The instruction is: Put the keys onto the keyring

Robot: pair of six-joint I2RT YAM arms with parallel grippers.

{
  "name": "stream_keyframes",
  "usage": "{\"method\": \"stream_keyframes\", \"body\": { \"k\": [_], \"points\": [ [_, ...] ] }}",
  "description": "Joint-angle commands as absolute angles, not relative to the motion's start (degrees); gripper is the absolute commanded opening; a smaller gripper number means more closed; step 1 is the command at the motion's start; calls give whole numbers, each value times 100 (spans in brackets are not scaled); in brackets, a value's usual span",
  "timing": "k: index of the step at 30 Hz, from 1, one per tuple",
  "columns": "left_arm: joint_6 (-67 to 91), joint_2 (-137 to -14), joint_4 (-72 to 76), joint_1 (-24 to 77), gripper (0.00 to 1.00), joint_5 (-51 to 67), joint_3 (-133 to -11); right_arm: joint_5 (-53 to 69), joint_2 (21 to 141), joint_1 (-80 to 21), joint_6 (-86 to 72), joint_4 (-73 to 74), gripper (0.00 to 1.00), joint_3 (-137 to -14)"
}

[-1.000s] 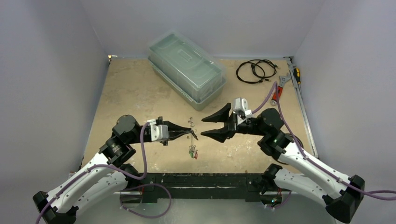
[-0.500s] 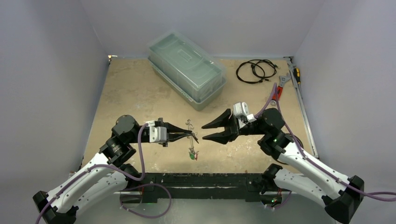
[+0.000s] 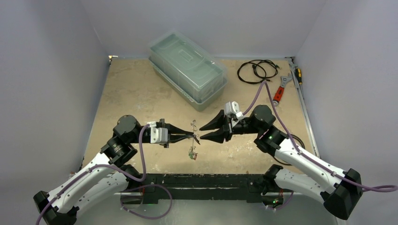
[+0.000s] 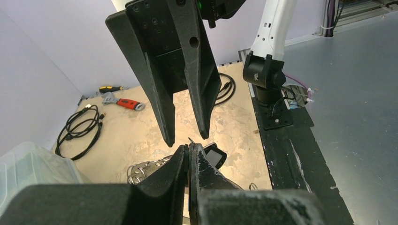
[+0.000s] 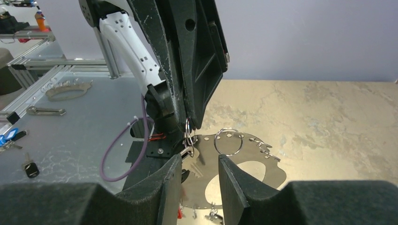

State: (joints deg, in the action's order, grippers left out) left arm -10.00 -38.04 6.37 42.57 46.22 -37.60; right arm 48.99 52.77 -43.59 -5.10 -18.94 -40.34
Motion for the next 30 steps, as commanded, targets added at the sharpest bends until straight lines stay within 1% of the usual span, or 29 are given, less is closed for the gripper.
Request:
{"method": "stream_keyframes", "body": {
  "k": [1, 13, 15, 18, 23, 30],
  "points": [
    [-989, -3812, 967, 4289, 0, 4702, -3863, 4960, 5337, -4356, -341, -1915, 37, -4221],
    [-1050, -3893, 890, 4283, 0, 4689, -3876, 5067, 5445, -4359, -356, -2059, 32, -4201],
    [-1047, -3894, 883, 4282, 0, 4685, -3888, 5090, 5468, -4355, -372, -2086, 28, -4208],
    [-1089, -3894, 832, 4281, 0, 4652, -3893, 5172, 5527, -4359, -378, -2093, 14, -4212],
    [-1131, -3885, 784, 4281, 0, 4624, -3903, 5129, 5467, -4359, -371, -2101, 0, -4184],
    [-1169, -3819, 754, 4287, 0, 4520, -3903, 4954, 5232, -4357, -277, -1977, 0, -4075]
  ]
}}
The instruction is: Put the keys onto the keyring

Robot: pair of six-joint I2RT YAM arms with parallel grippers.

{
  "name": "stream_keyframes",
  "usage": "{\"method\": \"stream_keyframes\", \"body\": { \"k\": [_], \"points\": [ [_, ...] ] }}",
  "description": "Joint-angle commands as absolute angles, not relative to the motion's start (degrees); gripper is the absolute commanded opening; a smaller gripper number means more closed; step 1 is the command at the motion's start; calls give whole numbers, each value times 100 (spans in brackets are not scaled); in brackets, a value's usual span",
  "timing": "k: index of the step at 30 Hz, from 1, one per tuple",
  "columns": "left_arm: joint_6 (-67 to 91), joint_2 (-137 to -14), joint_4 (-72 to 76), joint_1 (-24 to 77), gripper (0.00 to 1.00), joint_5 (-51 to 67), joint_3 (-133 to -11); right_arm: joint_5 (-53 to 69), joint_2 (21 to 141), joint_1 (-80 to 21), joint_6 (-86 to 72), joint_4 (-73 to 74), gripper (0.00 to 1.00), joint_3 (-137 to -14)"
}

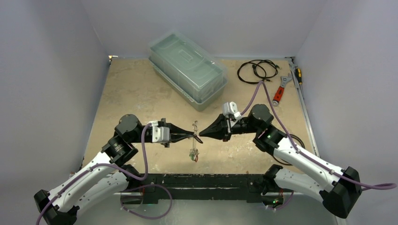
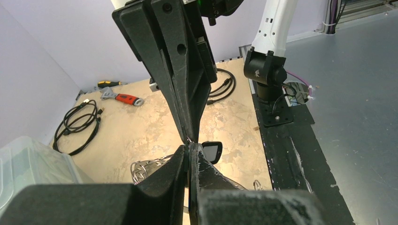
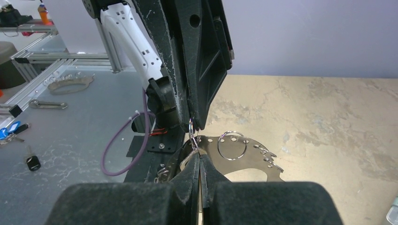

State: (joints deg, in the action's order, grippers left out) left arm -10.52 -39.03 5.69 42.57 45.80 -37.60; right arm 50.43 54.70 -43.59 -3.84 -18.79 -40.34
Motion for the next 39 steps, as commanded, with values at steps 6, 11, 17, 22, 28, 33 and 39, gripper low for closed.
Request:
{"method": "stream_keyframes", "body": {
  "k": [6, 11, 17, 22, 28, 33, 39],
  "points": [
    [-1166, -3806, 762, 4283, 0, 4510, -3904, 4898, 5172, -4359, -237, -1865, 0, -4052],
    [-1161, -3806, 764, 4281, 0, 4501, -3902, 4948, 5253, -4359, -246, -1863, 0, -4083],
    [-1162, -3747, 773, 4288, 0, 4438, -3896, 4963, 5233, -4359, -167, -1807, 0, -4070],
    [-1174, -3709, 798, 4284, 0, 4359, -3885, 4879, 5168, -4359, -79, -1730, 0, -4041],
    [-1162, -3677, 810, 4283, 0, 4309, -3877, 4951, 5259, -4359, -105, -1749, 0, -4051],
    [-1170, -3655, 823, 4272, 0, 4291, -3868, 4994, 5282, -4355, -71, -1736, 3, -4070],
    [-1178, -3747, 787, 4273, 0, 4467, -3891, 4928, 5187, -4359, -140, -1975, 52, -4120]
  ]
}}
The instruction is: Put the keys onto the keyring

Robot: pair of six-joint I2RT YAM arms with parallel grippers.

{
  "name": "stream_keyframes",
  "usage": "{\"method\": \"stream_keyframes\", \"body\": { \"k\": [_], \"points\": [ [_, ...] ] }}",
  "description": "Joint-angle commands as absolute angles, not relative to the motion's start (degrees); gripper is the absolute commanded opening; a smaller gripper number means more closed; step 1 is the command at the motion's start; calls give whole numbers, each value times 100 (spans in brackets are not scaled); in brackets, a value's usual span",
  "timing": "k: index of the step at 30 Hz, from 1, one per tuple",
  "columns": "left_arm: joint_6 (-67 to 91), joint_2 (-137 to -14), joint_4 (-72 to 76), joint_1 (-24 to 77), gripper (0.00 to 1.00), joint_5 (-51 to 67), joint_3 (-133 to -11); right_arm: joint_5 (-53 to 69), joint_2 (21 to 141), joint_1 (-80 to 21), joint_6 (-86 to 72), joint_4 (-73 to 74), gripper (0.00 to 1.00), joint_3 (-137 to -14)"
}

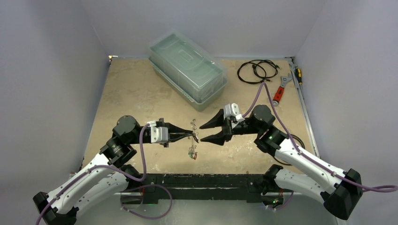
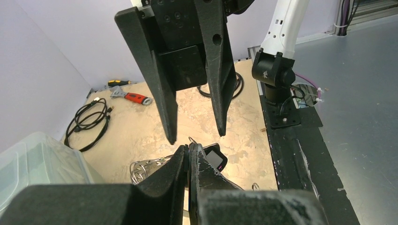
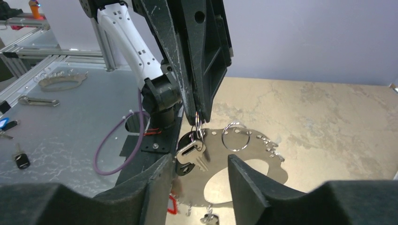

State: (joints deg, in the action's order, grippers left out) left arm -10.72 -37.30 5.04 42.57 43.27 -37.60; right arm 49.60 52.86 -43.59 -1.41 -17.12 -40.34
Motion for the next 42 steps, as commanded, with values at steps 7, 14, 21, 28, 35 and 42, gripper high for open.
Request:
{"method": "stream_keyframes", "body": {
  "k": [7, 14, 21, 28, 35, 42],
  "points": [
    [-1142, -3787, 832, 4278, 0, 4559, -3893, 4984, 5300, -4359, -387, -2337, 49, -4175],
    [-1118, -3793, 851, 4280, 0, 4548, -3886, 5202, 5548, -4412, -601, -2608, 40, -4263],
    [-1125, -3797, 854, 4272, 0, 4526, -3880, 5246, 5696, -4521, -620, -2657, 39, -4271],
    [-1125, -3797, 859, 4277, 0, 4518, -3887, 5203, 5776, -4587, -650, -2769, 34, -4310],
    [-1116, -3788, 864, 4273, 0, 4513, -3881, 5161, 5872, -4614, -659, -2830, 24, -4307],
    [-1109, -3779, 874, 4278, 0, 4518, -3876, 5119, 5885, -4623, -617, -2823, 0, -4285]
  ]
}}
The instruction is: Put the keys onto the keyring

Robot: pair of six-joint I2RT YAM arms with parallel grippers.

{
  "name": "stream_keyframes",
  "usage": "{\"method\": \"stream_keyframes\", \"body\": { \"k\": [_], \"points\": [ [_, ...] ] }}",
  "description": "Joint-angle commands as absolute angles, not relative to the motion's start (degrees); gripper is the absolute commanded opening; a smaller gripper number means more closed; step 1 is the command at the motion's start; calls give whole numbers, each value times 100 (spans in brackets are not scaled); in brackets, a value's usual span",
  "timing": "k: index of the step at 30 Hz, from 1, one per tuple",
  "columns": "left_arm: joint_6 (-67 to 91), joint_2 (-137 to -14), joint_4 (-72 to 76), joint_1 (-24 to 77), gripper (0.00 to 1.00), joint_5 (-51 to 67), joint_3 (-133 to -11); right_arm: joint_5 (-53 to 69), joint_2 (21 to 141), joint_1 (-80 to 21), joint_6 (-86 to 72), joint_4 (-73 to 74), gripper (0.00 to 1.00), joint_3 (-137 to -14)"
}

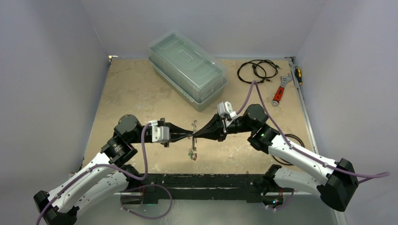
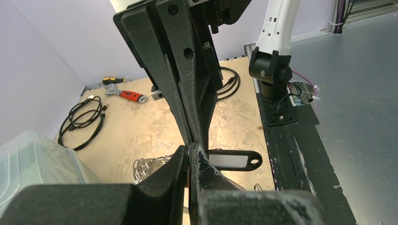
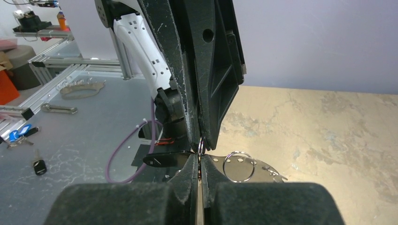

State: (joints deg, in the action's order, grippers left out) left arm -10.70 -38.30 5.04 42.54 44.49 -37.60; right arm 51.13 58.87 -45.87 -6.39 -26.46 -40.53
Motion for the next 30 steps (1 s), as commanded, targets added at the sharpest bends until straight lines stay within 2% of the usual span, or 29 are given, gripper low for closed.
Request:
{"method": "stream_keyframes", "body": {
  "k": [1, 6, 10, 19, 22, 26, 30],
  "points": [
    [-1108, -3775, 874, 4277, 0, 4522, -3877, 5109, 5876, -4623, -605, -2811, 0, -4281],
    [-1128, -3771, 847, 4273, 0, 4509, -3877, 4915, 5768, -4623, -413, -2497, 0, -4329],
    [-1224, -3786, 740, 4277, 0, 4499, -3917, 4574, 5675, -4623, -42, -1645, 0, -4627],
    [-1675, -3879, 117, 4279, 38, 4349, -4053, 3342, 5735, -4740, 757, 444, 0, -5449],
    [-1835, -3840, 9, 4276, 45, 4195, -4098, 3001, 5932, -4861, 927, 1369, 0, -6064],
    [-1952, -3763, -235, 4273, 46, 4048, -4071, 2261, 6219, -5118, 1205, 2494, 0, -6799],
    [-2024, -3779, -299, 4280, 40, 4087, -4097, 1961, 6223, -5430, 1313, 2895, 0, -7039]
  ]
}}
